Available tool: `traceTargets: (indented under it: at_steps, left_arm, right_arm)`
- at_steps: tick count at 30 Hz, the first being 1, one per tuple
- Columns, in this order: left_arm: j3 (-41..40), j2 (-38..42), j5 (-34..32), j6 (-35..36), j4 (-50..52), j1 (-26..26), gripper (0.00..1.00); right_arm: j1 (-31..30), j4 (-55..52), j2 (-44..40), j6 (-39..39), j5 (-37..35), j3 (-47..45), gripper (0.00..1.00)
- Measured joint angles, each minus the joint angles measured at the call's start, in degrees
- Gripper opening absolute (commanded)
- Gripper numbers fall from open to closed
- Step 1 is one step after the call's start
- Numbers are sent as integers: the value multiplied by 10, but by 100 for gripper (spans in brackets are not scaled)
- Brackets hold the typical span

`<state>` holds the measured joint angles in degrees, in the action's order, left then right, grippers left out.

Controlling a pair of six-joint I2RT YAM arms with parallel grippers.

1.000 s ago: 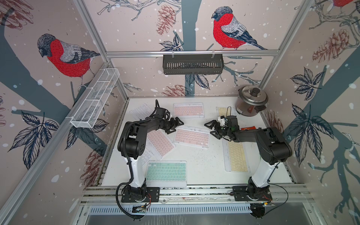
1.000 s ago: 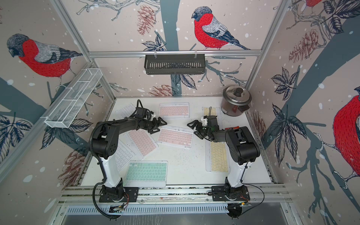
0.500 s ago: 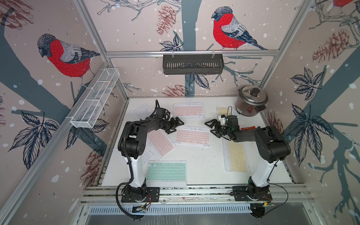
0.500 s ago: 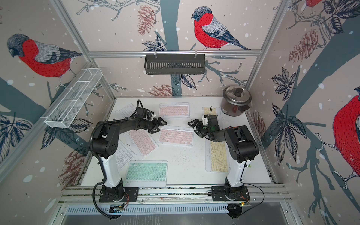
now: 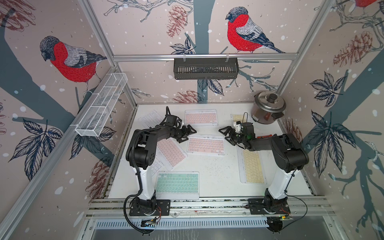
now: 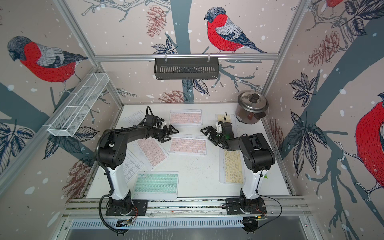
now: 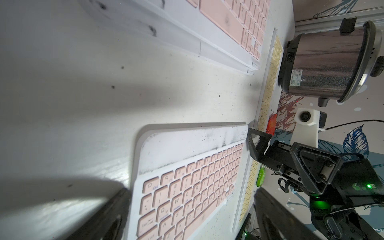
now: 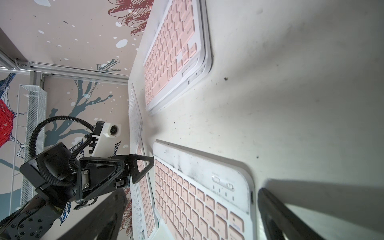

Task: Stack the numeric keypads
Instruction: Pick up the numeric keypad from the center of the board.

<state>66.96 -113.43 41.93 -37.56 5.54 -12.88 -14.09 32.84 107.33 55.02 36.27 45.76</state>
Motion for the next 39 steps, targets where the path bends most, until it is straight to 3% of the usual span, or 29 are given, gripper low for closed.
traceTargets:
  at_steps: [31, 39]
  left_arm:
    - [-6, -1, 3, -2, -12, 0, 94]
    - [-10, 0, 5, -32, -33, 0, 94]
  right_arm:
    - [-5, 158, 14, 78, 13, -51, 100]
    - [-19, 145, -43, 50, 8, -18, 100]
